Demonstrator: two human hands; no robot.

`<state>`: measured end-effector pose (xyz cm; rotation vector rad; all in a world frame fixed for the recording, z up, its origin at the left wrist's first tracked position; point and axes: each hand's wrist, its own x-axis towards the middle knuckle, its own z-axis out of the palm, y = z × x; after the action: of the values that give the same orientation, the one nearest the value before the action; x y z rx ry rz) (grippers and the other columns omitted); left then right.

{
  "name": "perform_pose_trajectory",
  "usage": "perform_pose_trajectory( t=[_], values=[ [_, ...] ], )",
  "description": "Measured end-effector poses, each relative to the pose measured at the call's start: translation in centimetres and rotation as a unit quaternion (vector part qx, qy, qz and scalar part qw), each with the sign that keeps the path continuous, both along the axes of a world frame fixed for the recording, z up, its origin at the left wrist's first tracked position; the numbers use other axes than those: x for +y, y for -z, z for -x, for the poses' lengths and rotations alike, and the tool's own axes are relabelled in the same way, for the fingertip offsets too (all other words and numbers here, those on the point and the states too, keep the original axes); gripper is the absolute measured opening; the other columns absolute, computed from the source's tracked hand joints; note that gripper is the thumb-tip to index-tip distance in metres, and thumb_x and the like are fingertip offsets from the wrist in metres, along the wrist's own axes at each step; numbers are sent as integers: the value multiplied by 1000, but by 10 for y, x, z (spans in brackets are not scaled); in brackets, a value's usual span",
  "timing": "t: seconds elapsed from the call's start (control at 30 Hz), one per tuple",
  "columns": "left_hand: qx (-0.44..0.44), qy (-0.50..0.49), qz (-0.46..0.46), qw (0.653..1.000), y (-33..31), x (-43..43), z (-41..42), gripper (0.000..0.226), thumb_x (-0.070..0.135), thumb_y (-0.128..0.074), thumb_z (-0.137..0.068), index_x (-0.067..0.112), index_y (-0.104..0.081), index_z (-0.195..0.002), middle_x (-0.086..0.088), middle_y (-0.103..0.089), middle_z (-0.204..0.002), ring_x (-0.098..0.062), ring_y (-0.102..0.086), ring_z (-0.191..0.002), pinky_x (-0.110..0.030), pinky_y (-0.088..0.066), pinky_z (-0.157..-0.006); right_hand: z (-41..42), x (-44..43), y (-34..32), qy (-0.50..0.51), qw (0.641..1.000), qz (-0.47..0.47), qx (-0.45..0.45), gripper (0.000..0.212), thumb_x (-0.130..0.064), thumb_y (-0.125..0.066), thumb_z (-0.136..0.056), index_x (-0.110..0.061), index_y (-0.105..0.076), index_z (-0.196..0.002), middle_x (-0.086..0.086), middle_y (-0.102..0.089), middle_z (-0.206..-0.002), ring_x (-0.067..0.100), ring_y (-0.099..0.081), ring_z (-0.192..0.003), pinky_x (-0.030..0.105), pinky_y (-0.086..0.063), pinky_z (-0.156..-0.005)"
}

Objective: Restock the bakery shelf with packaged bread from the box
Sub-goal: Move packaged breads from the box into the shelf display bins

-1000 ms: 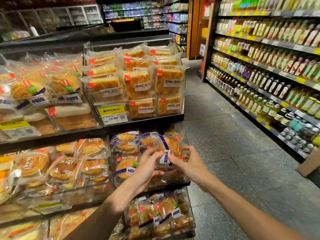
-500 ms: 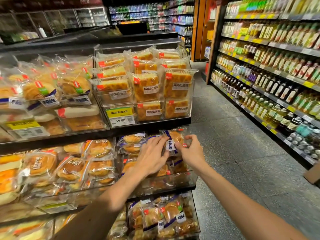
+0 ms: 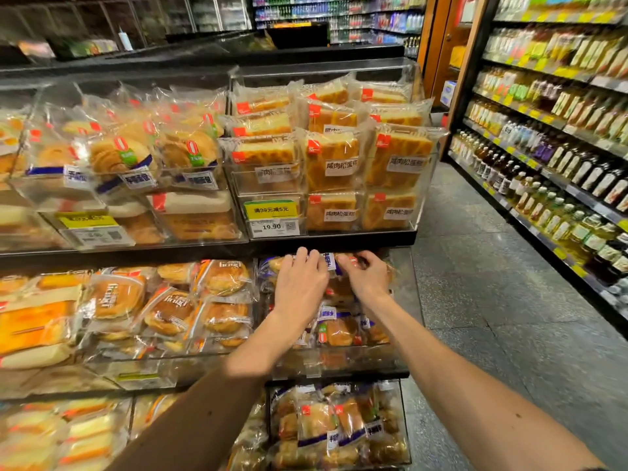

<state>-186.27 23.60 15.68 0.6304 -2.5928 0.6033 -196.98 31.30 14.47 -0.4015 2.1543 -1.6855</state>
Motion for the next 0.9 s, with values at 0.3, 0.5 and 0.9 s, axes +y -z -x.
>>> perform_pose_trajectory(
  t=[0.3,0.5,0.9],
  values=[
    [-52,-38,-43,997,4,-2,9,27,28,-87,-71,14,-73,-90,-1,-64,-82,-22,-55,-81,-35,-39,-65,6,3,15,56,998,0,-40,43,-28,-84,-77,-18,-53,-105,5,-63,-108,20,-61,-99,39,-51,-92],
    [-53,-5,-187,981,-24,-7,-8,36,37,-41,-103,18,-58,-129,-5,-62,-119,-28,-55,-111,-42,-43,-89,-7,23,3,60,996,-49,34,50,-35,-84,-76,-20,-51,-111,2,-55,-107,18,-57,-94,35,-51,-81],
    [55,-19,-244,968,-120,-20,-284,19,40,-58,-96,23,-64,-100,3,-64,-96,-22,-60,-94,-31,-39,-73,-217,-4,-84,-339,842,-129,400,48,-35,-73,-82,-14,-58,-123,6,-65,-112,27,-60,-106,33,-43,-85]
  ],
)
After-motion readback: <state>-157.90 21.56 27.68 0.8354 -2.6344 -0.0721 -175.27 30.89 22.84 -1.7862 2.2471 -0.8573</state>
